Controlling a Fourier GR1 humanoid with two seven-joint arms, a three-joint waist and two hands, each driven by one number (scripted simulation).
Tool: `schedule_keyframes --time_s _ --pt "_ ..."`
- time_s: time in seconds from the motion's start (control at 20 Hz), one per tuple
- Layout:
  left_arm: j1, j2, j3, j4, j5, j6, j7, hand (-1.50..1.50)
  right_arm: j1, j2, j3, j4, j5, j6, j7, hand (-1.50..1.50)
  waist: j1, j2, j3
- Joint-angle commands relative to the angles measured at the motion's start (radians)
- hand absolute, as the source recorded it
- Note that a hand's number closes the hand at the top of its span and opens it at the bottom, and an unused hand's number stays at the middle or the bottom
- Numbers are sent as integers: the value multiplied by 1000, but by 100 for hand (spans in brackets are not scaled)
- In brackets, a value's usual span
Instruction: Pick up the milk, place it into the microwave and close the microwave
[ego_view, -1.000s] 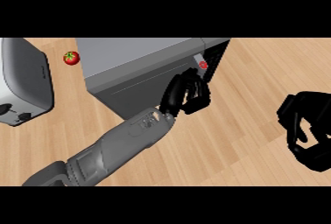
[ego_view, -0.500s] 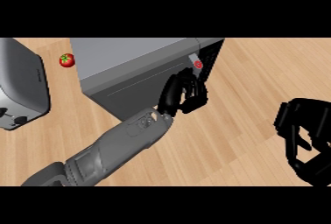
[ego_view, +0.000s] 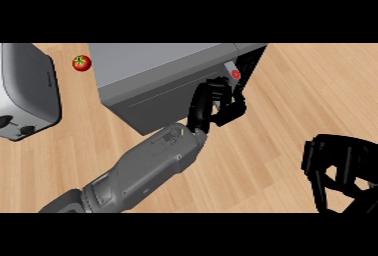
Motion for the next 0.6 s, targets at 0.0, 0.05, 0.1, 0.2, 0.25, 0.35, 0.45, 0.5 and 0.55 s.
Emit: schedule_keyframes --time_s 0.0,0.05,0.1,0.2,0.25,0.35,0.45,0.5,0.55 --pt "1 -9 149 -4 132 -44 7 150 47 11 52 -32 -16 36 -4 150 26 8 -6" --pt "10 -9 167 -14 157 -60 3 150 54 13 57 -43 -16 29 2 150 29 5 -6" --pt "18 -9 169 2 166 -78 -4 150 58 15 59 -49 -13 18 9 150 40 9 -6" --pt "31 -9 179 13 197 -119 -9 150 89 23 72 -71 -15 8 10 150 54 3 -5" --pt "39 -10 176 23 208 -145 -13 150 101 37 76 -79 -19 -9 9 150 60 6 -5" --pt "40 -9 175 40 236 -180 -17 150 110 42 76 -102 -12 -30 16 150 74 1 -4" --pt "47 -10 172 56 255 -215 -27 150 147 51 88 -133 -11 -41 11 150 76 -8 -3" --pt "45 3 161 67 256 -247 -28 150 151 56 96 -142 -1 -54 19 150 90 -5 -4" --pt "60 1 155 75 268 -264 -34 150 170 59 101 -155 2 -61 18 150 89 -7 -4"
